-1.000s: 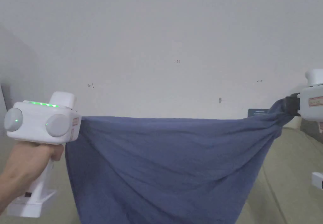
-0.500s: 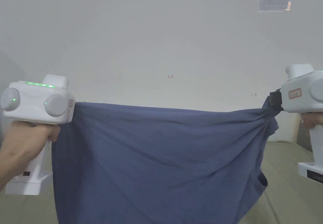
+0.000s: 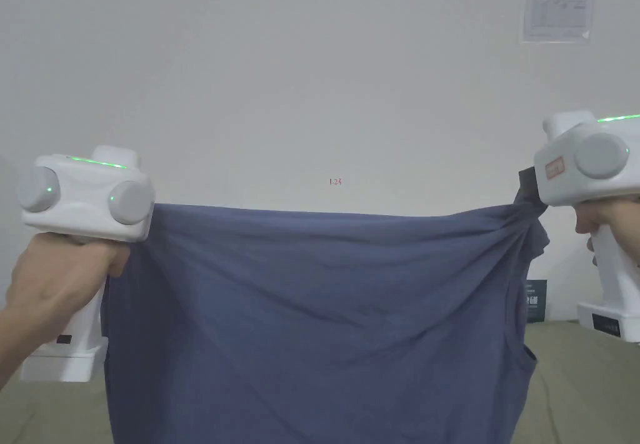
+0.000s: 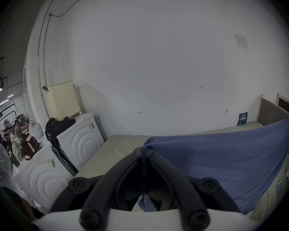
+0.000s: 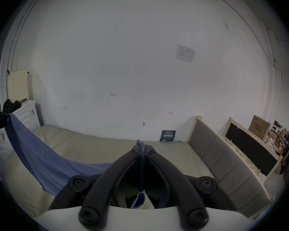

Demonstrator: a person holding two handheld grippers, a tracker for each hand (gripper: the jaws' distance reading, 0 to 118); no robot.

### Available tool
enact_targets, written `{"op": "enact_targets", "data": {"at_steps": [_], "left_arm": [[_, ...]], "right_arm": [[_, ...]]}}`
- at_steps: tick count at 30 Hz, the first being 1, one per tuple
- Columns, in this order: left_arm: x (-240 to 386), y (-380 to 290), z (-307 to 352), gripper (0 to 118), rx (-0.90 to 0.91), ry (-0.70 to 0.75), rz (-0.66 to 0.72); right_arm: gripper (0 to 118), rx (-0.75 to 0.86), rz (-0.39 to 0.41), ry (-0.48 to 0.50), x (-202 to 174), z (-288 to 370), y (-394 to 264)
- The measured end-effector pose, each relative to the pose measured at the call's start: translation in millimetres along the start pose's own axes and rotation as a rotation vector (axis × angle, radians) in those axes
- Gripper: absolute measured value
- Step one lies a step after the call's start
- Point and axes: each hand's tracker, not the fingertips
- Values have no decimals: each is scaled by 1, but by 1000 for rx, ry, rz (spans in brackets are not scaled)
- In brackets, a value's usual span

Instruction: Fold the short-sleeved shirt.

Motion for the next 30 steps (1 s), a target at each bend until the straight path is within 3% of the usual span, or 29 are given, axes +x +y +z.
{"op": "enact_targets", "data": {"at_steps": [10, 15, 19, 22, 24, 28, 30], "left_arm": [[38, 36, -79, 0, 55, 48, 5], [54, 27, -108, 0, 36, 71, 36], [59, -5, -121, 0, -26, 12, 32], [64, -52, -123, 0, -64, 0, 6], [63, -87, -121, 0, -117, -21, -16], [63, -171, -102, 0, -206, -59, -69], [57, -215, -86, 0, -262, -81, -63]], "right_arm": [[2, 20, 5, -51, -4, -83, 35], [2, -6, 45, -72, -15, -115, 27], [2, -56, 52, -52, -22, -128, -16], [2, -143, -6, -17, -23, -130, -65], [2, -167, -3, 12, -26, -123, -103], [2, -283, 77, 51, -38, -97, -188], [2, -330, 7, 70, -39, -79, -231]]}}
